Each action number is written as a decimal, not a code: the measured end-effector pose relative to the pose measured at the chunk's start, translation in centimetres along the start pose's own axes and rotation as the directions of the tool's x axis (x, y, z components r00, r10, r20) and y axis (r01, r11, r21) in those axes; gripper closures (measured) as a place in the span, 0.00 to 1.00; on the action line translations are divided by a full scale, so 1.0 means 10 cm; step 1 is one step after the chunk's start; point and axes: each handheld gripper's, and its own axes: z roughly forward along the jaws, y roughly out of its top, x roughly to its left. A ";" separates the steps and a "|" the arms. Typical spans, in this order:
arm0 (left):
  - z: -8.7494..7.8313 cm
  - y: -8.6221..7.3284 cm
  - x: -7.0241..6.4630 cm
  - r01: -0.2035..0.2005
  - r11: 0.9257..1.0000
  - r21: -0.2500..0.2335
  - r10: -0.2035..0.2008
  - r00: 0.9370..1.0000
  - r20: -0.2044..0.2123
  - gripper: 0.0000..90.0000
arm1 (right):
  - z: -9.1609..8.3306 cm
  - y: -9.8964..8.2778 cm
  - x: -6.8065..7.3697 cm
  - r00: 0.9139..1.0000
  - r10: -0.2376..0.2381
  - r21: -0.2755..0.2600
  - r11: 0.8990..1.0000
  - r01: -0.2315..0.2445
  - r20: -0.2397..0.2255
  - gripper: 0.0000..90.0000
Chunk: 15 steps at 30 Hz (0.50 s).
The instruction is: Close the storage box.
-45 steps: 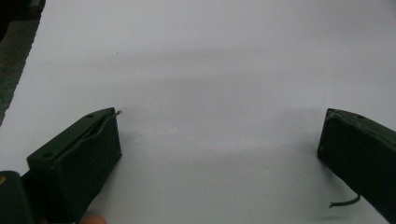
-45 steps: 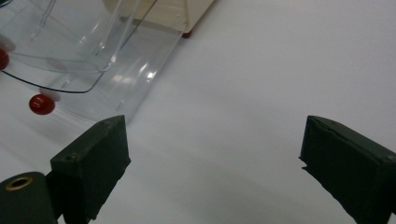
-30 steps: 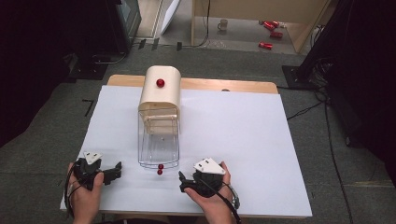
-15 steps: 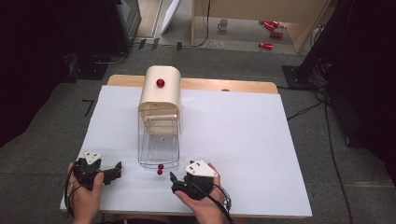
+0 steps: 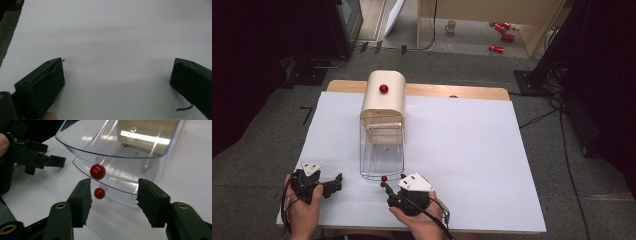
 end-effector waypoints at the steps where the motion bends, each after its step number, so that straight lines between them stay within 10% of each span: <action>1: 0.00 0.00 0.00 0.001 1.000 0.000 -0.001 1.000 0.000 0.00 | 0.01 0.00 0.01 1.000 -0.002 -0.002 1.000 0.002 -0.004 0.53; 15: 0.00 0.00 0.00 0.001 1.000 0.000 -0.001 1.000 0.000 0.00 | 0.17 0.00 0.15 1.000 0.014 -0.010 1.000 -0.014 -0.004 0.74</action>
